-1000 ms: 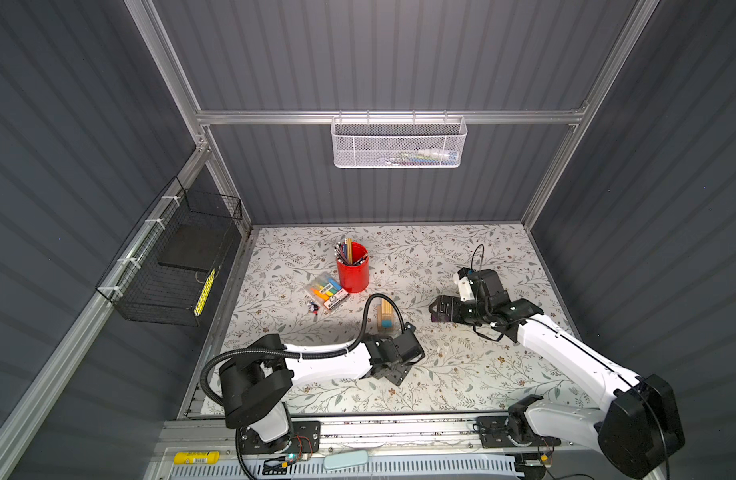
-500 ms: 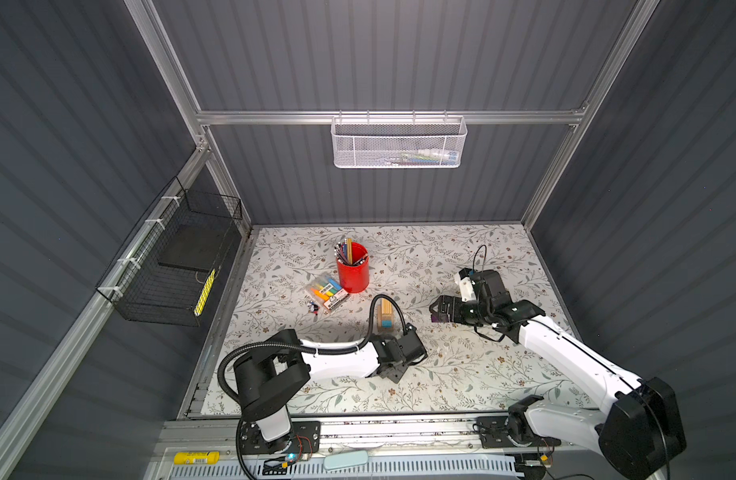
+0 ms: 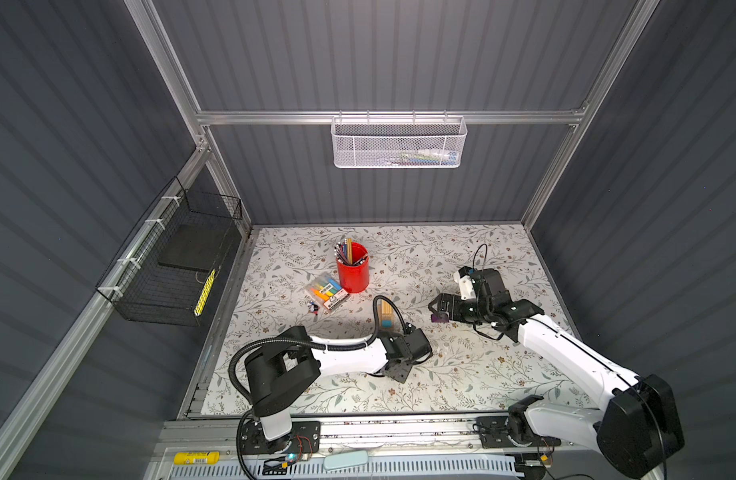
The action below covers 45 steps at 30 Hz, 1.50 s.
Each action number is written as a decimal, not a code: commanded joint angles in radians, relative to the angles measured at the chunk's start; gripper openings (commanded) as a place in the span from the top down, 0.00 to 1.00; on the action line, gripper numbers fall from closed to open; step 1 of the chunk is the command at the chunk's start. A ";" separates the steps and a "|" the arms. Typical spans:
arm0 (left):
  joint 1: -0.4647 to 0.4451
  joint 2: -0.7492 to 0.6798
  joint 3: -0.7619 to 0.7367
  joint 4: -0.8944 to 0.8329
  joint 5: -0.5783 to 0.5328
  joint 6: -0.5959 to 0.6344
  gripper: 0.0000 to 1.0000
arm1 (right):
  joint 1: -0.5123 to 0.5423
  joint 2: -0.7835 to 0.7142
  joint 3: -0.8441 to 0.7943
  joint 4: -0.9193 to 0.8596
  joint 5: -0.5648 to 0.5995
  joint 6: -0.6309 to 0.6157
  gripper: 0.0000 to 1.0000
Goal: Build the wood block tower
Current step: 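Withdraw the right gripper while the left gripper grasps the loose small wooden block, then lift the small wooden block with the left gripper and carry it over the group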
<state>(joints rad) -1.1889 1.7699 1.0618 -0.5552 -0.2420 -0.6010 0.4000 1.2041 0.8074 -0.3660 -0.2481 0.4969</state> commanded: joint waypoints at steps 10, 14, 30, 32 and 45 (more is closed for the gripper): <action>0.000 0.066 0.047 -0.052 0.044 -0.105 0.63 | -0.012 0.010 -0.014 0.015 -0.029 0.005 0.01; 0.000 0.067 0.039 -0.045 0.046 -0.118 0.69 | -0.014 0.006 -0.020 0.019 -0.030 0.004 0.01; 0.000 -0.149 0.076 -0.189 0.005 -0.281 0.81 | -0.023 -0.001 0.039 -0.105 -0.051 -0.003 0.01; 0.000 -0.178 0.105 -0.234 -0.010 -0.296 0.82 | -0.024 -0.008 0.041 -0.126 -0.052 -0.011 0.01; 0.181 -0.227 0.340 -0.347 -0.083 -0.310 0.90 | -0.034 -0.007 0.073 -0.195 -0.077 0.070 0.01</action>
<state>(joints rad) -1.0607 1.5467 1.3636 -0.8722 -0.2970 -0.9035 0.3725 1.1995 0.8528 -0.5461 -0.3046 0.5274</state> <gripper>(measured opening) 0.318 0.989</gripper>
